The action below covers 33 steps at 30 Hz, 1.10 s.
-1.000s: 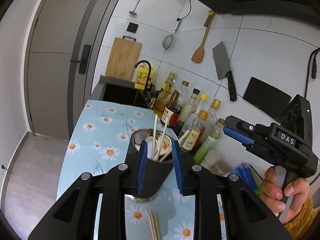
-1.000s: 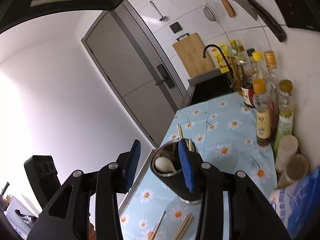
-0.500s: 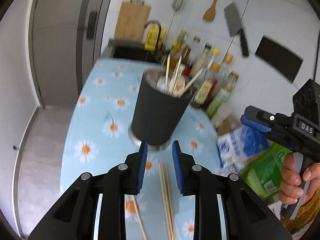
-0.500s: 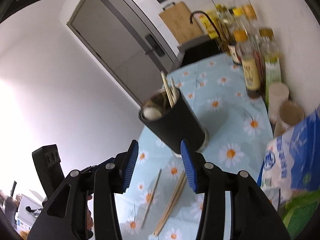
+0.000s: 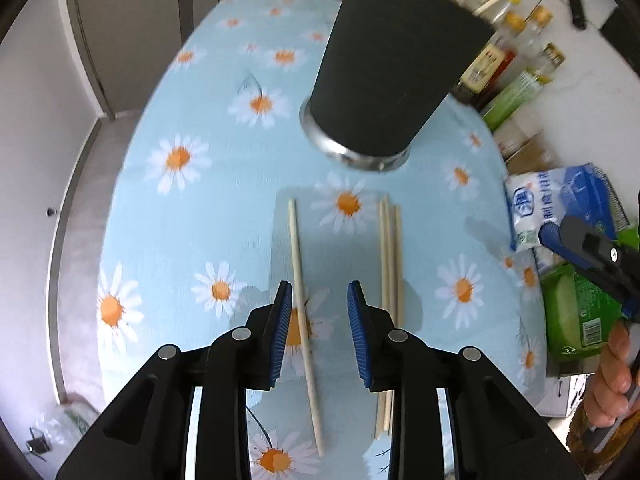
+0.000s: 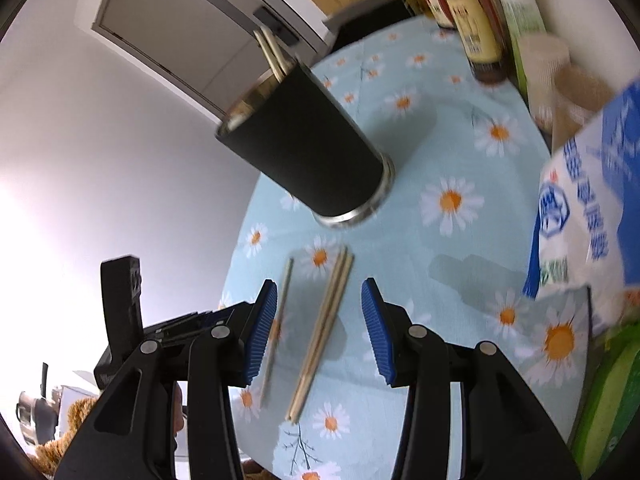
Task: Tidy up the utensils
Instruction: 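Move both open tools back down to the remaining chopsticks, then close the left tool on a single wooden chopstick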
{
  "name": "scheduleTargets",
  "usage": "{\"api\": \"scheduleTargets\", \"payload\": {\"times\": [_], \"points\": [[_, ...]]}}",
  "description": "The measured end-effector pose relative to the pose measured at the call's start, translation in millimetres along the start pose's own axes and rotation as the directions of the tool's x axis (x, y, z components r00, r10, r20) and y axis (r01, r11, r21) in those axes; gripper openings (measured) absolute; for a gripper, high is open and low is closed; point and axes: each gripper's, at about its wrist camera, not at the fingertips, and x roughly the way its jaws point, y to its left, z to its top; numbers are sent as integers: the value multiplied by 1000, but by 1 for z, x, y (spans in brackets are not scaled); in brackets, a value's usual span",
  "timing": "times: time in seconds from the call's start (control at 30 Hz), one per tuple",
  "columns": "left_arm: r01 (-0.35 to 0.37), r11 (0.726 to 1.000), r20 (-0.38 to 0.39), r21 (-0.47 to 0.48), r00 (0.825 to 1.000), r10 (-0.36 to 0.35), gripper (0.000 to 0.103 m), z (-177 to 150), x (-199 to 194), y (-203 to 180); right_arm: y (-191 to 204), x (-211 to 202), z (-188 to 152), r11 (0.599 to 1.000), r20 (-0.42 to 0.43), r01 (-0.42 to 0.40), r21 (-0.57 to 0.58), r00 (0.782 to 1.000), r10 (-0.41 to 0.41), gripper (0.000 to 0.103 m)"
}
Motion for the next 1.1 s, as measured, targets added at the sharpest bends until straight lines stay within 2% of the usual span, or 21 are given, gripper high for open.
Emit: {"api": "scheduleTargets", "payload": {"times": [0.13, 0.3, 0.53, 0.67, 0.83, 1.1], "points": [[-18, 1000, -72, -16, 997, 17, 27, 2, 15, 2, -10, 5, -7, 1000, -30, -6, 25, 1000, 7, 45], [-69, 997, -163, -17, 984, 65, 27, 9, 33, 4, -15, 2, -15, 999, -50, -20, 47, 998, 23, 45], [-115, 993, -234, 25, 965, 117, 26, 18, 37, -6, -19, -3, -20, 997, -73, -26, 73, 997, 31, 45], [-150, 987, -242, 57, 957, 159, 19, 20, 38, -11, -19, -3, -21, 996, -84, -26, 81, 996, 33, 45], [-162, 986, -243, 37, 956, 166, 6, 24, 38, -8, -16, -3, -20, 996, -94, -14, 85, 995, 22, 45], [-120, 993, -222, 22, 967, 122, 3, 19, 39, 8, -9, 8, -16, 995, -135, 27, 97, 991, -14, 45]]}}
